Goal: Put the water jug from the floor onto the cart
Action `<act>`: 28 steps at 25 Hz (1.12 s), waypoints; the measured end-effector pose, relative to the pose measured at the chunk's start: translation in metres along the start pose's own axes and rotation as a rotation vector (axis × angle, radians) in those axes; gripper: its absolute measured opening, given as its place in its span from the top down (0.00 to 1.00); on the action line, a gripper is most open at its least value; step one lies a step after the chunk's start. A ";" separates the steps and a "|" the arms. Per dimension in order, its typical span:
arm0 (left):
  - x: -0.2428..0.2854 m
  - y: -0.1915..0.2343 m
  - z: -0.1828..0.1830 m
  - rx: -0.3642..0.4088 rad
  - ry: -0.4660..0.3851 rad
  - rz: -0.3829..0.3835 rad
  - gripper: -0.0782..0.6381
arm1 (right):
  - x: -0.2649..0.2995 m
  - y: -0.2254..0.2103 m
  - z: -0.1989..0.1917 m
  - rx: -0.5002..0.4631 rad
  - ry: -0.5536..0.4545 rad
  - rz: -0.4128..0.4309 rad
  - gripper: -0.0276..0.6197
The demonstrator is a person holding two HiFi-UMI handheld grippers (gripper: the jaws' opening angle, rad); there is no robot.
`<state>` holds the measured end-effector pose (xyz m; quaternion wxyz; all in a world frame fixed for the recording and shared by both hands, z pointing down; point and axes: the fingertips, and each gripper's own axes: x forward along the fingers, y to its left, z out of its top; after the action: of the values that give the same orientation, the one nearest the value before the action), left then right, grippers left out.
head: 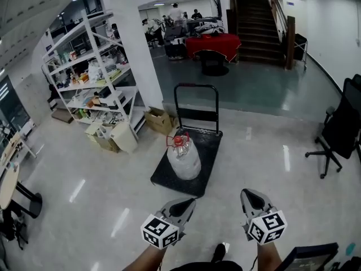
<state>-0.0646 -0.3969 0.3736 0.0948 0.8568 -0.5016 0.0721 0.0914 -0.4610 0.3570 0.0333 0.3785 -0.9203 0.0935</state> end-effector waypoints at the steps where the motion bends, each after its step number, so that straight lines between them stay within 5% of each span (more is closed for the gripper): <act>1: -0.017 -0.006 -0.009 -0.005 -0.003 0.001 0.89 | -0.009 0.015 -0.007 -0.008 0.003 0.000 0.95; 9: -0.183 -0.057 -0.082 -0.018 -0.031 -0.031 0.89 | -0.109 0.158 -0.076 -0.001 0.032 -0.056 0.95; 18: -0.333 -0.131 -0.102 -0.028 -0.038 -0.057 0.89 | -0.249 0.293 -0.097 -0.031 0.050 -0.088 0.95; 28: -0.407 -0.290 -0.096 0.041 -0.069 -0.093 0.89 | -0.443 0.335 -0.109 -0.035 -0.027 -0.123 0.95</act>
<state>-0.0119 0.1089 0.3517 0.0632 0.8830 -0.4626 0.0485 0.1701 0.0992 0.3558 0.0334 0.4351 -0.8970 0.0700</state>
